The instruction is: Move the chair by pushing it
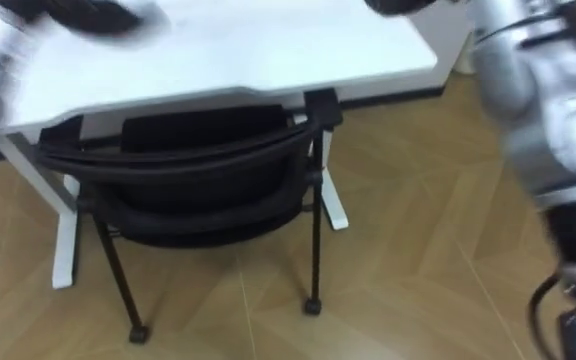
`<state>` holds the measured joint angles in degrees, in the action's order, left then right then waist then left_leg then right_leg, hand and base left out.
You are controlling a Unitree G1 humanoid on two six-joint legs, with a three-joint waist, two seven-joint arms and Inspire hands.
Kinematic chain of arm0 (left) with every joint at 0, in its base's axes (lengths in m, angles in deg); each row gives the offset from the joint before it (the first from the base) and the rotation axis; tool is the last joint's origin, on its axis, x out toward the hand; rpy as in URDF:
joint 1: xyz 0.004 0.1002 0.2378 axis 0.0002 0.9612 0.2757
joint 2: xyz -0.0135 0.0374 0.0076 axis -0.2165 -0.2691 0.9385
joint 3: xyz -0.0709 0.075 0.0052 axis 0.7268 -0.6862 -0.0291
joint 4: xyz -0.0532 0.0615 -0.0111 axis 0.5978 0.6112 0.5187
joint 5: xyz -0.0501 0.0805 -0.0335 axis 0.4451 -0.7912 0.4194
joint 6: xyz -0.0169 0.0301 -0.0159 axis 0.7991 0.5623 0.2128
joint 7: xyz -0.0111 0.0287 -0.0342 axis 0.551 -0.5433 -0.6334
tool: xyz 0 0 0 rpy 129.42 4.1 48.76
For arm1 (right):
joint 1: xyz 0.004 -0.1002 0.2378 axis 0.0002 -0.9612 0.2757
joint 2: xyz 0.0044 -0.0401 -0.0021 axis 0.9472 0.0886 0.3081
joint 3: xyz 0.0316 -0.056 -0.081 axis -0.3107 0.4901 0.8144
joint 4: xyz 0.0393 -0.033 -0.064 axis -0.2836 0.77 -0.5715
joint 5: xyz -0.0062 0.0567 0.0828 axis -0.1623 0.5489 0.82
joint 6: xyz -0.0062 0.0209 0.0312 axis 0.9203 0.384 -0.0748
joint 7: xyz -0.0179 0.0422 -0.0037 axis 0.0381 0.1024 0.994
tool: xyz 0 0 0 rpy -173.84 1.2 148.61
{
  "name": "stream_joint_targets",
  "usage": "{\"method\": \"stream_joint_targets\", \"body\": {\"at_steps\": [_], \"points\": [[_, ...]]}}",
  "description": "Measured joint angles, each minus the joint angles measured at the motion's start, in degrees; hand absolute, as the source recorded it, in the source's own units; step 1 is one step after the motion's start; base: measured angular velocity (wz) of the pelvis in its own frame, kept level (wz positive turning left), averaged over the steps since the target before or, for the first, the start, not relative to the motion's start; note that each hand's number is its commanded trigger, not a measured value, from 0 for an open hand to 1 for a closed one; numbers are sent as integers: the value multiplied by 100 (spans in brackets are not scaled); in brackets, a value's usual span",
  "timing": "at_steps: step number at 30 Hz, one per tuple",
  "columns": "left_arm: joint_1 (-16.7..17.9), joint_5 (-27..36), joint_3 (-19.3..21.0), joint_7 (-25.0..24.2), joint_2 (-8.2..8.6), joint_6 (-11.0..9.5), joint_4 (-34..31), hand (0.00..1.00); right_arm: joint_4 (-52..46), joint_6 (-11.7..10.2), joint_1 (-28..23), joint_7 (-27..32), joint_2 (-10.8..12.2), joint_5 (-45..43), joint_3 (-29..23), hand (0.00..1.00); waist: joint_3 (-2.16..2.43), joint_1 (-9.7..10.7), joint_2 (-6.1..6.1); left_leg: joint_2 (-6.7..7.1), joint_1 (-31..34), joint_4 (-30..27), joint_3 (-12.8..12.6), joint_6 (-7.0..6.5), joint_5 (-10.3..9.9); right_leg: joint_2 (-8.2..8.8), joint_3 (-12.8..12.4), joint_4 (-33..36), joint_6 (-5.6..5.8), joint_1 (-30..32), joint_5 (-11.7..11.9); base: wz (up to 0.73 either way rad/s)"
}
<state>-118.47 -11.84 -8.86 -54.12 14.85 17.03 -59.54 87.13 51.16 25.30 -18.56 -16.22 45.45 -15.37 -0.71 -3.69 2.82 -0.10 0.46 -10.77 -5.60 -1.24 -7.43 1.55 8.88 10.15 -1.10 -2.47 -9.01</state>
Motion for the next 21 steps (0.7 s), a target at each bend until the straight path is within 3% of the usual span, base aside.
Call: {"method": "stream_joint_targets", "body": {"at_steps": [1, 2, 4, 5, 6, 7, 8, 10, 11, 12, 13, 14, 15, 16, 17, 18, 19, 20, 21], "points": [[-206, 304, 57, 321, -382, -92, 172, 0, 152, 3, 281, 169, -408, 315, -32, 0, 6, 20, -12, 8, -5, 6, -12, -5, -3, 2, 13, -48, 10, -50, 7, 7], [-272, 389, 115, 418, -599, -122, 240, 0, 221, 4, 407, 231, -609, 449, -80, 0, 13, 24, -18, 7, 0, 7, -23, -8, -7, 1, 12, -48, 11, -31, 7, 4], [-445, 730, 441, 754, -1499, -159, 694, 0, 513, 13, 724, 549, -1543, 942, -497, 0, 32, 38, -33, 0, 95, 8, -33, -8, -20, -2, 21, -43, 9, 54, 8, 3], [-493, 850, 552, 942, -1867, -92, 1053, 0, 773, 32, 829, 696, -1993, 1136, -641, 0, 51, 73, -56, 0, 104, -2, -26, -5, -37, -1, 51, -49, 4, 46, 11, 10], [-492, 888, 626, 1011, -2045, -50, 1230, 0, 908, 45, 891, 737, -2220, 1199, -694, 0, 80, 87, -77, -3, 120, -14, -23, -4, -60, -3, 63, -52, 8, 47, 9, 5], [-494, 1001, 795, 1106, -2384, 26, 1559, 0, 1154, 77, 1001, 797, -2671, 1373, -811, 0, 137, 93, -103, -2, 163, -19, -33, -4, -78, -3, 52, -60, 14, 88, 6, 0], [-494, 1113, 888, 1144, -2579, 52, 1700, 0, 1280, 86, 1037, 846, -2921, 1451, -871, 0, 172, 96, -114, -3, 211, -19, -41, -3, -80, -2, 47, -54, 15, 144, 5, -12], [-374, 1724, 1396, 1370, -3506, 63, 2413, 0, 1738, 108, 1082, 1073, -3840, 1832, -1135, 0, 187, 123, -121, -15, 245, -11, -194, -2, -80, -1, -77, -45, 18, 242, 3, -28], [-367, 1878, 1499, 1430, -3719, 67, 2645, 0, 1883, 91, 1094, 1126, -4034, 1947, -1193, 0, 211, 147, -130, -19, 257, -15, -224, -2, -80, -1, -90, -53, 19, 258, 3, -26], [-340, 2196, 1781, 1527, -4110, 88, 3100, 0, 2199, 49, 1065, 1257, -4399, 2164, -1432, 0, 276, 195, -142, -18, 303, -13, -238, -1, -81, 1, -84, -49, 23, 309, 0, -17], [-59, 2576, 2209, 1678, -4464, 71, 3552, 0, 2574, 5, 821, 1432, -4705, 2348, -1865, 0, 287, 235, -143, -15, 273, -4, -246, -1, -80, 8, -85, -41, 39, 307, -9, -18], [205, 2753, 2452, 1761, -4647, 30, 3823, 0, 2793, -31, 621, 1533, -4861, 2457, -2106, 0, 320, 247, -146, -17, 269, -3, -256, -1, -81, 8, -92, -38, 41, 319, -11, -30], [683, 3132, 2887, 1888, -4971, -24, 4461, 0, 3295, -81, 234, 1691, -5101, 2730, -2584, 0, 384, 292, -137, -24, 241, -5, -311, 0, -82, 10, -87, -37, 44, 315, -12, -31], [1112, 3586, 3173, 2011, -5232, -88, 5248, 0, 3843, -168, -151, 1860, -5264, 3298, -2894, 0, 385, 308, -130, -34, 159, -5, -352, 5, -85, 8, -87, -34, 46, 253, -14, -28], [1353, 3822, 3324, 2085, -5325, -112, 5709, 0, 4195, -205, -411, 1948, -5340, 3599, -3073, 0, 412, 334, -137, -39, 129, -4, -371, 15, -91, 3, -91, -35, 49, 225, -16, -19], [1844, 4230, 3628, 2202, -5435, -117, 6557, 0, 4923, -277, -986, 2091, -5460, 4179, -3405, 0, 430, 369, -131, -60, 82, -8, -374, 62, -122, -20, -104, -36, 52, 185, -18, -13], [2397, 4654, 4030, 2370, -5399, -110, 7325, 0, 5597, -255, -1558, 2184, -5439, 4773, -3844, 0, 461, 421, -154, -67, 30, -13, -373, 104, -151, -34, -151, -38, 47, 142, -37, -10], [2651, 4868, 4206, 2434, -5370, -92, 7715, 0, 5949, -227, -1807, 2239, -5411, 4988, -4038, 0, 442, 458, -116, -67, 1, -10, -372, 139, -175, -39, -186, -33, 38, 128, -72, -7], [3026, 5240, 4618, 2606, -5221, -35, 8368, 0, 6527, -141, -2166, 2354, -5353, 5368, -4440, 0, 445, 491, -128, -80, -25, -19, -380, 174, -286, -64, -226, -29, -34, 121, -160, -7]]}}
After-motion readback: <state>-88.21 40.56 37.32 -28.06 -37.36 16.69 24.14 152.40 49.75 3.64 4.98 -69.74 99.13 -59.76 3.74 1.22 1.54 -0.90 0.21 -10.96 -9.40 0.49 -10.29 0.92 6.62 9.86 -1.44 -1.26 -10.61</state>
